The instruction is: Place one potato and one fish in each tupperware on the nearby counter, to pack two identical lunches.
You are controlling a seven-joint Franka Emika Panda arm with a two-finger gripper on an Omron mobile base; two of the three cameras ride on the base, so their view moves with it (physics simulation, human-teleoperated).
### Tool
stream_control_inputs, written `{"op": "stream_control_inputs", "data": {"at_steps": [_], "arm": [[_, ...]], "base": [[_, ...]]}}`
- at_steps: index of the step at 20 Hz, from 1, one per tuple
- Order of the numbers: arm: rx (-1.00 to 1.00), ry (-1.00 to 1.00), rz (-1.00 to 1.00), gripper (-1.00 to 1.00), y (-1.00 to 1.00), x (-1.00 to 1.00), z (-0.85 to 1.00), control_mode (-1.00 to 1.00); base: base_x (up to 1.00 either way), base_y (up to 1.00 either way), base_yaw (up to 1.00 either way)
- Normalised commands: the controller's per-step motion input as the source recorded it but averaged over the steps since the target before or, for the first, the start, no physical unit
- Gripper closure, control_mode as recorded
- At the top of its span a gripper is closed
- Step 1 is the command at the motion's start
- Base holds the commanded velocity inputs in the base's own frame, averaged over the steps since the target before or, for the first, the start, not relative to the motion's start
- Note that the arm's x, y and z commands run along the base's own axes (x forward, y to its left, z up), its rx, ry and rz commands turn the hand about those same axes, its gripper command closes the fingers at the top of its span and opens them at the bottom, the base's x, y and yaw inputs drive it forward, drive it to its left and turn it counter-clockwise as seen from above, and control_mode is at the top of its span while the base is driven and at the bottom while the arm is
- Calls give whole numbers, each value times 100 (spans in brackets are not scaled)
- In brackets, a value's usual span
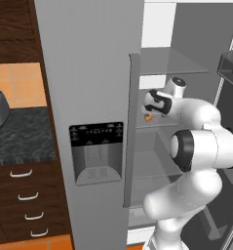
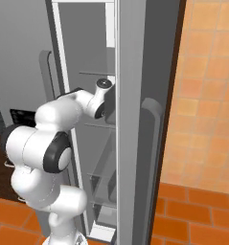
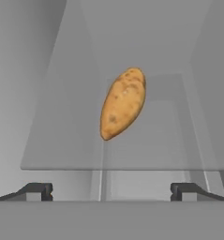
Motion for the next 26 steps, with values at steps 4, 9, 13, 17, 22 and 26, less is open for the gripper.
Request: {"op": "stream_control_inputs", "data": {"at_steps": [4,9,13,17,22,26], "arm": [[0,0,0,-100,0,45,-8,-100],[0,0,0,-100,0,30,-11,-100],[0,0,0,-100,-3,25,-20,-100],[0,0,0,-100,-11,26,-23,-100],[0,0,0,-100,-5,24,-23,-100],[0,0,0,-100,0,35,-20,-100]], "base": [[0,0,0],[0,0,0],[0,0,0],[0,0,0],[0,0,0],[0,0,0]]}}
